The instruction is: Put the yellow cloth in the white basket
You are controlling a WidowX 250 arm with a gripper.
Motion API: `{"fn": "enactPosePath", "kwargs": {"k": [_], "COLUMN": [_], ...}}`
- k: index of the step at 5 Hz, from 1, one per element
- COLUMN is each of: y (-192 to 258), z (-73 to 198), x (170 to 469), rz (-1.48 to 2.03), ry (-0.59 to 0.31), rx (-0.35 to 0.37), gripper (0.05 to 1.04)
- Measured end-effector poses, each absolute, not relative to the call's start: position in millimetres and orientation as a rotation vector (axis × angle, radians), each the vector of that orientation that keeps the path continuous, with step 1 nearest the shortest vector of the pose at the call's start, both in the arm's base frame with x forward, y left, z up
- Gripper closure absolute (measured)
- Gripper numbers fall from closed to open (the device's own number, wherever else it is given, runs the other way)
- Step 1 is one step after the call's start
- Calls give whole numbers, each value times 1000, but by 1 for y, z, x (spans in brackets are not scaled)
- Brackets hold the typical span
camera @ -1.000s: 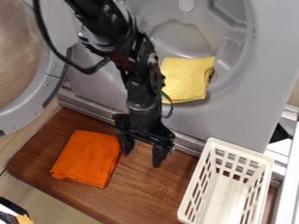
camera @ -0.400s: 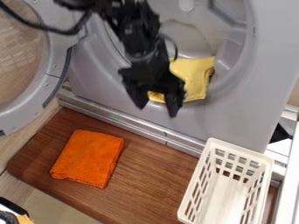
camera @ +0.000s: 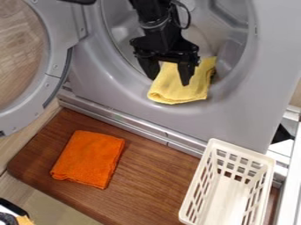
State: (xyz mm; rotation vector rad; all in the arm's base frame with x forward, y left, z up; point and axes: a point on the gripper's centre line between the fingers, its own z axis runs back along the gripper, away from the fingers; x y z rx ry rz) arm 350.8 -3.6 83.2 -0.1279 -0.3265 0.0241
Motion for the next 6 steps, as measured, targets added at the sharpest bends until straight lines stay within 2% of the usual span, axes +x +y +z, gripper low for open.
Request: {"fn": "enactPosePath", "kwargs": {"k": [2, 3, 4, 5, 6], "y": [7, 1, 1, -6, -7], "z": [59, 41, 36, 31, 31], "x": [384, 390, 391, 387, 384], "rz": [71, 74, 86, 93, 90], "ry": [-273, -243, -239, -234, -242], "rx": [-74, -73, -68, -25, -21], "gripper": [84, 84, 129, 408, 695]}}
